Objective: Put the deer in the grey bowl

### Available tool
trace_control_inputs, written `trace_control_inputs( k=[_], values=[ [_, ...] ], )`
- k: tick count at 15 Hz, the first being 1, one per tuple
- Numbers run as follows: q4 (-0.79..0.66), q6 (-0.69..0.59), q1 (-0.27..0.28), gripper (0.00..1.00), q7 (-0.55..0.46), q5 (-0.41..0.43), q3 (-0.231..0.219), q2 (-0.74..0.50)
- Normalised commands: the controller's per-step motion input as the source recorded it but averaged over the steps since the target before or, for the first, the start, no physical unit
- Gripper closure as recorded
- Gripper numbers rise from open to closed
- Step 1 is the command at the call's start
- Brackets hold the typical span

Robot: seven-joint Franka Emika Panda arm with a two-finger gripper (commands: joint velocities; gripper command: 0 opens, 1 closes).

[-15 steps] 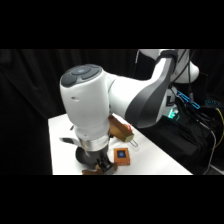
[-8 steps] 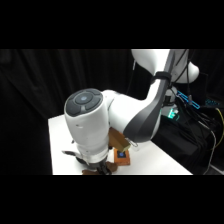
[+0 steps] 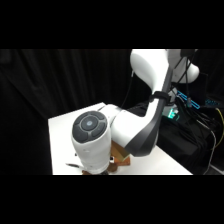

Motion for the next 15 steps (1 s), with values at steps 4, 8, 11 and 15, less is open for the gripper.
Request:
trace_control_inputs(
  k=[4,8,11,15],
  values=[
    [0.24,0.00,0.104,0.00,0.11,-0.133,-0.087,0.17],
    [0.22,0.02,0.059,0.00,0.08,-0.150,-0.098,0.15],
    [0.19,0.02,0.042,0.00,0.07,-0.155,-0.090,0.12],
    [0.16,0.03,0.037,0.00,0.07,-0.131,-0.057,0.11]
  ],
)
